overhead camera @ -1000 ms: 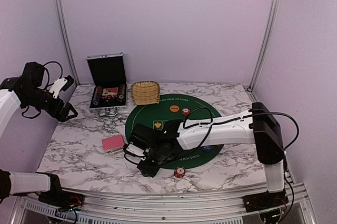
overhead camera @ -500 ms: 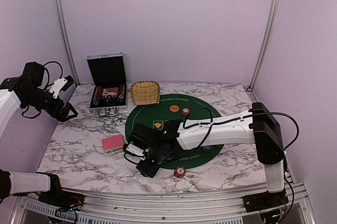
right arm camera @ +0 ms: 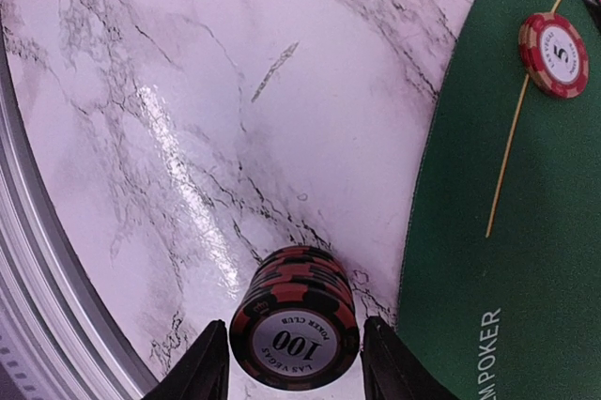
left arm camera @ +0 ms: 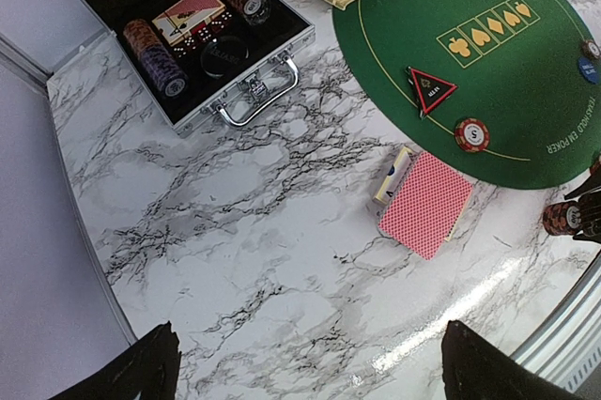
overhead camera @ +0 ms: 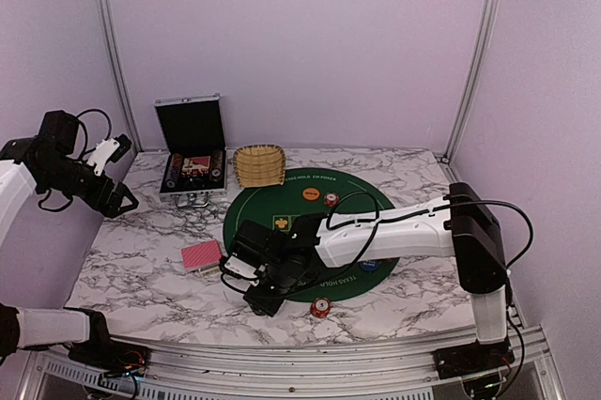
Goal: Distribute texas hold em gaming equipment
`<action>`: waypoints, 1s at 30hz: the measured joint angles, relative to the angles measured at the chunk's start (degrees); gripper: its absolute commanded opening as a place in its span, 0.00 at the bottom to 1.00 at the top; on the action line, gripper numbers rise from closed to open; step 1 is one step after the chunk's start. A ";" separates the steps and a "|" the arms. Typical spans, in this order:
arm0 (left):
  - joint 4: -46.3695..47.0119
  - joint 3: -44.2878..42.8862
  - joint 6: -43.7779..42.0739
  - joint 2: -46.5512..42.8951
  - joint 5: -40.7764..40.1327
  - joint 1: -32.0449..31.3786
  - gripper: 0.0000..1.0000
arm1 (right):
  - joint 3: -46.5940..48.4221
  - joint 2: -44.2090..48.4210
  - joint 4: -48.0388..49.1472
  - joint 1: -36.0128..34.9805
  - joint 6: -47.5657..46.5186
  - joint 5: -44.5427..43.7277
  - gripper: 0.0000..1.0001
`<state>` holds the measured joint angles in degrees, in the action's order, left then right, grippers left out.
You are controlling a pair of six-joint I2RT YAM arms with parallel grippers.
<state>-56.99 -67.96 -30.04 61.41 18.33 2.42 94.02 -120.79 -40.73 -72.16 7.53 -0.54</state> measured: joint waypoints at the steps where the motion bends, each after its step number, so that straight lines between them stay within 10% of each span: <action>1: 0.00 0.00 0.00 -0.04 0.00 0.00 0.99 | 0.00 0.00 0.00 0.00 0.00 0.00 0.49; 13: 0.00 0.00 0.00 -0.07 -0.02 0.00 0.99 | -0.44 0.00 0.13 0.00 -0.02 0.00 0.47; 30: -0.02 0.00 0.00 -0.07 -0.02 0.00 0.99 | -0.44 0.00 0.39 0.00 0.15 0.02 0.17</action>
<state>-57.01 -67.96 -30.04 61.34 18.31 2.42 93.58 -120.79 -40.34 -72.16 7.68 -0.51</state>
